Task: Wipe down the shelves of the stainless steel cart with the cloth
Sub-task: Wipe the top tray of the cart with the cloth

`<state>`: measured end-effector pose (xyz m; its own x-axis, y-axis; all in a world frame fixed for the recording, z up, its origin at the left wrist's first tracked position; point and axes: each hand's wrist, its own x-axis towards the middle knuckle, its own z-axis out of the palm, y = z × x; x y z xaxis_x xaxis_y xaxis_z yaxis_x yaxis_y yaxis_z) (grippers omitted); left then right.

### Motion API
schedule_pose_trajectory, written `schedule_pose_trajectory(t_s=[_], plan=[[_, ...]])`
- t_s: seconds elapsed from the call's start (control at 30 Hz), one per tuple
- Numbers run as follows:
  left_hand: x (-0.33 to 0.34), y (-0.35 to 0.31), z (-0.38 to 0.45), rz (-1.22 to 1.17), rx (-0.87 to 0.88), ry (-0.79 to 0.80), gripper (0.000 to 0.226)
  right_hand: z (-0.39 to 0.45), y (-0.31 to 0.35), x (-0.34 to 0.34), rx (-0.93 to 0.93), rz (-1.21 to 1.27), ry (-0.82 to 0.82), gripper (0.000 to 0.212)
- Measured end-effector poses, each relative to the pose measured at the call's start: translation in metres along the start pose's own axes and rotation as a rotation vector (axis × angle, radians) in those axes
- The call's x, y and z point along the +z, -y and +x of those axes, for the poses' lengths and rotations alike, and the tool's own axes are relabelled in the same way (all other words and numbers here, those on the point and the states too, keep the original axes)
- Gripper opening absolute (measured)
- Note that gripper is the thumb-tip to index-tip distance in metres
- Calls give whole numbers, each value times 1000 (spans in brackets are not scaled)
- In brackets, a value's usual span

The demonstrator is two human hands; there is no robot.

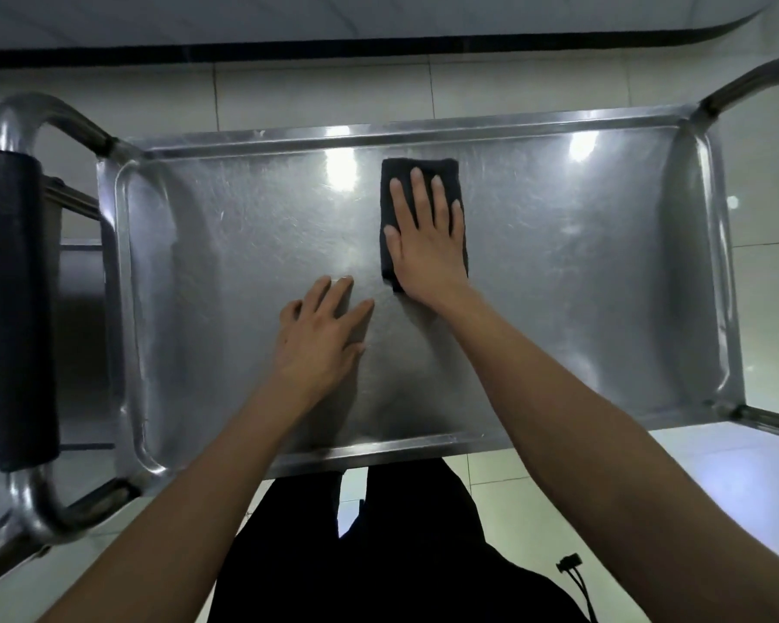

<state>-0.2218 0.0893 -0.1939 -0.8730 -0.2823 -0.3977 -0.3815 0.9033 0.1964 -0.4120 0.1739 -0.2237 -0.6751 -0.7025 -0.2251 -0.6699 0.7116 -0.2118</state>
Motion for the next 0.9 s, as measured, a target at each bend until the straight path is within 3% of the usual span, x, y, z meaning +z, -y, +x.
schedule_pose_trajectory(t_s=[0.47, 0.67, 0.77, 0.9], plan=[[-1, 17, -13, 39, 150, -15, 64, -261, 37, 61, 140, -46, 45, 62], [3, 24, -17, -41, 103, -31, 82, -267, 46, 64, 186, -50, 62, 64], [1, 27, -18, -71, 108, -45, 88, -256, 46, 61, 107, -65, 89, 64], [-3, 35, -20, -111, 125, -86, 73, -212, 54, 57, 40, -44, 70, 63]])
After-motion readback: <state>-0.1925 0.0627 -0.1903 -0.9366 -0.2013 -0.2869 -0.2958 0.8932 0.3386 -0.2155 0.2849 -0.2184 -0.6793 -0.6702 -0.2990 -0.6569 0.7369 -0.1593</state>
